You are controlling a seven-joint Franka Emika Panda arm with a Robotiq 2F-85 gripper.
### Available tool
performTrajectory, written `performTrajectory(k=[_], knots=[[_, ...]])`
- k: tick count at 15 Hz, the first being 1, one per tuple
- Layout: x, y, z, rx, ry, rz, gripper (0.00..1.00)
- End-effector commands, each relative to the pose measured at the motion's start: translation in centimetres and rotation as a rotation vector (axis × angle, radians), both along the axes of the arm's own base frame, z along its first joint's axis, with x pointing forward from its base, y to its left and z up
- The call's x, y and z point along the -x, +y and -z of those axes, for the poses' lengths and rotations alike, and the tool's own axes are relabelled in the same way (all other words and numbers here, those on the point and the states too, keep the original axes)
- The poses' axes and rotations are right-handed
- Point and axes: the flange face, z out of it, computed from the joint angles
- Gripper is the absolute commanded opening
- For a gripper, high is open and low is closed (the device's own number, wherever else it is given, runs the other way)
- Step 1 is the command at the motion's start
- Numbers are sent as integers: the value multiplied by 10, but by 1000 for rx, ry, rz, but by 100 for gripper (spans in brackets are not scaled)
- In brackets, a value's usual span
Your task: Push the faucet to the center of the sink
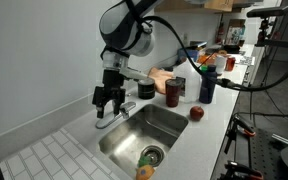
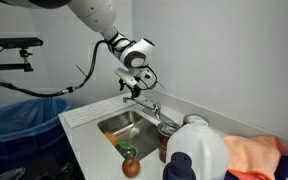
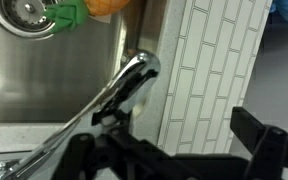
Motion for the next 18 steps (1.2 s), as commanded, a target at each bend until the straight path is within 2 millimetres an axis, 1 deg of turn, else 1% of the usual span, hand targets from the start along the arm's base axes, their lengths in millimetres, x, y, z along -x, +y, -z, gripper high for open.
performTrajectory(k=[1, 6, 9, 14, 18], knots=[[21, -30, 2, 40, 44, 27, 100], [33, -57, 1, 65, 56, 66, 100], [39, -67, -1, 75, 60, 84, 100], [43, -79, -3, 92, 61, 97, 100], [45, -80, -6, 87, 58, 98, 100]])
